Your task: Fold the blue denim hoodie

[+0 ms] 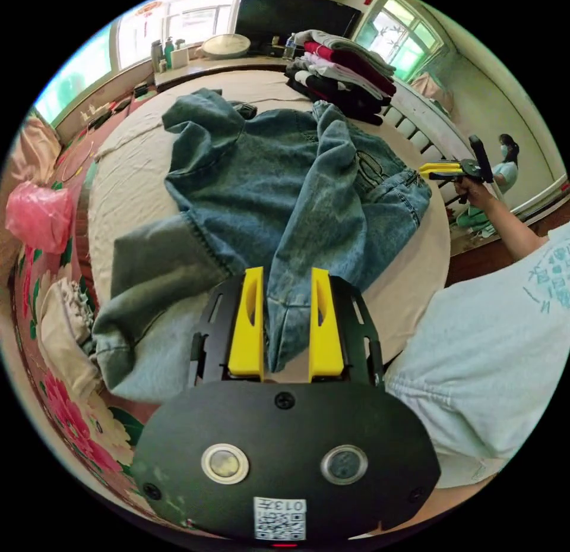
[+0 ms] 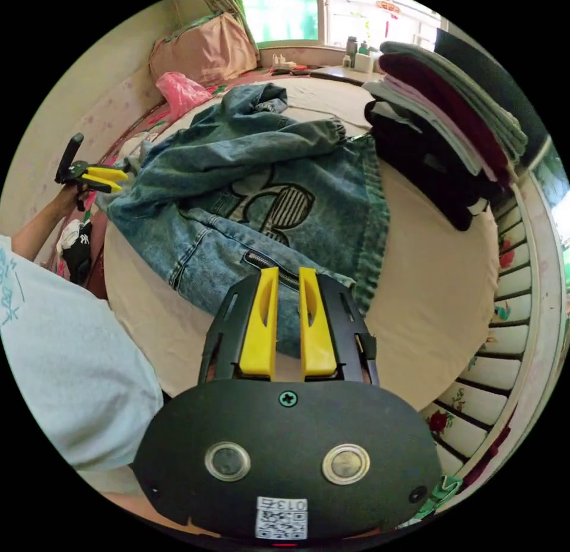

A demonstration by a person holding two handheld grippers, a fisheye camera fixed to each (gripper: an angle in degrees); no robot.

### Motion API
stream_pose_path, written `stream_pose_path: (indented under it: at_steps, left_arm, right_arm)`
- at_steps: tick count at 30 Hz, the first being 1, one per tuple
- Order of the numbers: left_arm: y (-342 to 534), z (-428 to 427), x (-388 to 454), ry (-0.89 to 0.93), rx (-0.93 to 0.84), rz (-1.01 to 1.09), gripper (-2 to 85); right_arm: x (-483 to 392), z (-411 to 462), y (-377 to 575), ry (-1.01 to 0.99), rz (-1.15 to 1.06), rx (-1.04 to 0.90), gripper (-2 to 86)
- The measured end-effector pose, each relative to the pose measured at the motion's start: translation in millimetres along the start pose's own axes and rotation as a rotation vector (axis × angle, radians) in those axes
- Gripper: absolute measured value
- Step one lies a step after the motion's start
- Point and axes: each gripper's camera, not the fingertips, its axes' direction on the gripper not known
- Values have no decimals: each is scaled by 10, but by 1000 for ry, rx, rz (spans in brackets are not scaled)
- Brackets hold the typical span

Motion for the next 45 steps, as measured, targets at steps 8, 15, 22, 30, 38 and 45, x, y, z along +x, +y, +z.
stream_pose_path:
  at_steps: [8,15,22,30,38,45]
  left_arm:
    - [-287,648,-65,-47,-115,-30,18]
    - [-96,541,-291,-82,-50,-131,4]
    - [133,467,-491,8,57,-248,59]
    - [-219,428,-108,-125,79,-11,137]
    - [-470,1083,-177,-3,-34,-40,98]
    - [-279,855,-3,-96,116,5,11]
  right_arm:
    - [-173,649,-52,28,-84,-68,55]
    - [-14,550,-167,154,-63,-59,8]
    - [441,95,-327,109,74,93,28]
    - [966,108,-1446,-23,100,227,116]
    - [1657,1031,-2463,-216,265,-78,102]
    - [1025,-312,-2811,-56,-119,322,80]
